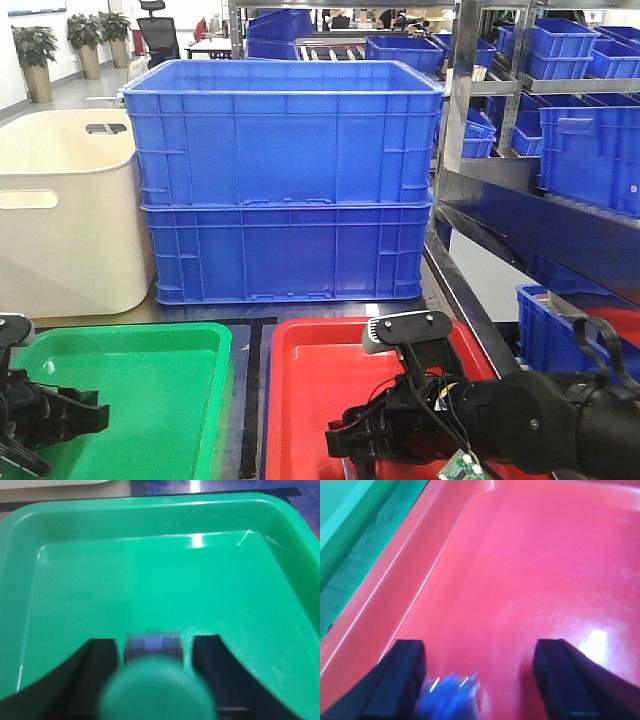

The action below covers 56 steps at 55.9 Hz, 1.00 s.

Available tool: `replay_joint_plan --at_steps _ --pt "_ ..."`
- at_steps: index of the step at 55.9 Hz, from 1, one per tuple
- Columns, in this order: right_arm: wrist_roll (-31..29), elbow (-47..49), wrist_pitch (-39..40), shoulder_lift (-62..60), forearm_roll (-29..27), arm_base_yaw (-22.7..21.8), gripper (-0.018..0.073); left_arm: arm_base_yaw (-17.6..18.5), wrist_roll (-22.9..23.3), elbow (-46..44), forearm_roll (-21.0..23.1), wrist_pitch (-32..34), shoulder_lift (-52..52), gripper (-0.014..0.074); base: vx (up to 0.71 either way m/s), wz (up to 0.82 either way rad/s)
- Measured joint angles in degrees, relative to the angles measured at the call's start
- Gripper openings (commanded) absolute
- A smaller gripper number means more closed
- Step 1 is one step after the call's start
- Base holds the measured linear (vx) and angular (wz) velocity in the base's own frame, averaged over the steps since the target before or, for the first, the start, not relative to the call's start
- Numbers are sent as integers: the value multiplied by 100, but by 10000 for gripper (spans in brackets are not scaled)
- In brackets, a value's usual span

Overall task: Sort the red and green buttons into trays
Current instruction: 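Open both grippers to drop the buttons into the trays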

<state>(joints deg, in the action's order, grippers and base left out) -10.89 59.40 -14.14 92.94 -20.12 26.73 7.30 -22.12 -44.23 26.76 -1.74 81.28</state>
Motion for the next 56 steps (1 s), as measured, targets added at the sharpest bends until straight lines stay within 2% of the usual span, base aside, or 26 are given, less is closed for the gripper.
replay_joint_plan --at_steps 3,9,24,33,42,56 --pt "0 0 38 27 0 0 575 0 0 0 0 8 0 624 0 0" --pt "0 0 80 34 0 0 575 0 0 0 0 53 0 643 0 0" --pt "0 0 185 34 0 0 574 0 0 0 5 533 -48 618 0 0" --pt "0 0 192 34 0 0 574 0 0 0 16 651 -514 573 0 0" --pt "0 0 192 34 0 0 574 0 0 0 24 174 -1430 542 0 0" --pt "0 0 192 34 0 0 574 0 88 0 19 -1135 -2684 535 0 0"
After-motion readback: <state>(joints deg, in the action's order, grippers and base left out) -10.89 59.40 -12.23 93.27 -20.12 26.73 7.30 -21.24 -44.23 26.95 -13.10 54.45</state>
